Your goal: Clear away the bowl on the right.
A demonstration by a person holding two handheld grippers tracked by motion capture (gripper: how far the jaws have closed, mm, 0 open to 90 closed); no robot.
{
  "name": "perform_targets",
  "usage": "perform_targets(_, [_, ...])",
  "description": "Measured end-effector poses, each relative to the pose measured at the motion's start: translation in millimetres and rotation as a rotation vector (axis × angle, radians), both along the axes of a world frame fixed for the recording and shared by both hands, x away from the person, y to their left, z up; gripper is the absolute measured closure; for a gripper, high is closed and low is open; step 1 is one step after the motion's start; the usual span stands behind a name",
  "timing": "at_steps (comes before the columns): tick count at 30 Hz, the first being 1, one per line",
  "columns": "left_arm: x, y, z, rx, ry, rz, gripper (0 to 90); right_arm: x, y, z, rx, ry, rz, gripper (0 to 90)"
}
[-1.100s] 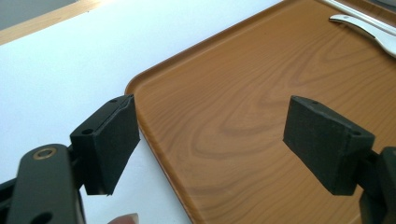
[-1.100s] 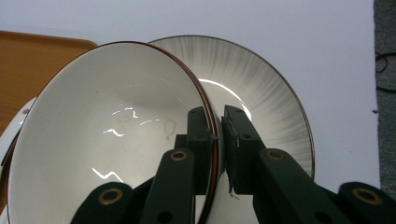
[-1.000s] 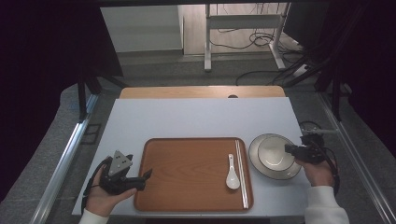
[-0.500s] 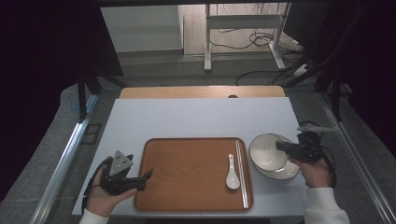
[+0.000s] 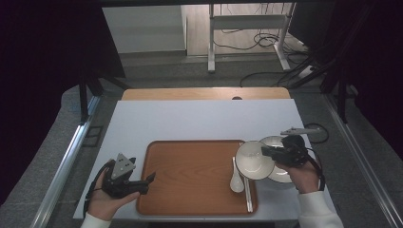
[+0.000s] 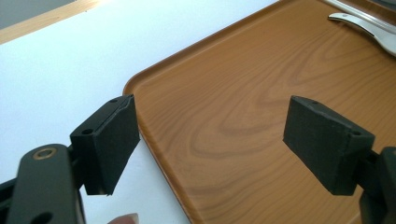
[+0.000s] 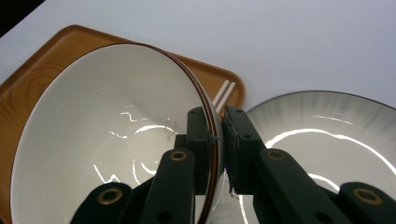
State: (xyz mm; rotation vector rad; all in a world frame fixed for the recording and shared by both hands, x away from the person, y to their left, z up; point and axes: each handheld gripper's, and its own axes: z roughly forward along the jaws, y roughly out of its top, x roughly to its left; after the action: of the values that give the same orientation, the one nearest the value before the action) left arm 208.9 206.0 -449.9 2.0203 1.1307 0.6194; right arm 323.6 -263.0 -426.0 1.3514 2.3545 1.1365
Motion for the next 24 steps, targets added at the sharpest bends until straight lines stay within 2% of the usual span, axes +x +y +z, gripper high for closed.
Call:
perform_targets(4, [0.0,-0.1,-0.1,0.000,0.000,0.000,17.9,-0.9,10.4,-0.7,-0.006,0.002,0.025,80.9])
perform_targets(8, [0.0,-0.3,-0.3,0.000,0.002,0.001,17.8,-3.8,30.0,-2.0,-0.014,0.005,0.078,80.9])
perform_targets(9, [0.0,-0.3,-0.3,0.000,0.002,0.001,17.9,-3.8,30.0,-2.0,-0.014,0.005,0.078,80.9])
perform_targets(15, [0.0,-0.6,-0.4,0.001,0.001,-0.002,17.9,-5.9,56.6,-5.1,-0.024,0.014,0.133,80.9])
perform_targets(24, [0.0,-0.5,-1.0,0.001,0.002,0.000,17.9,-5.4,80.1,-11.0,-0.027,0.026,0.170,80.9])
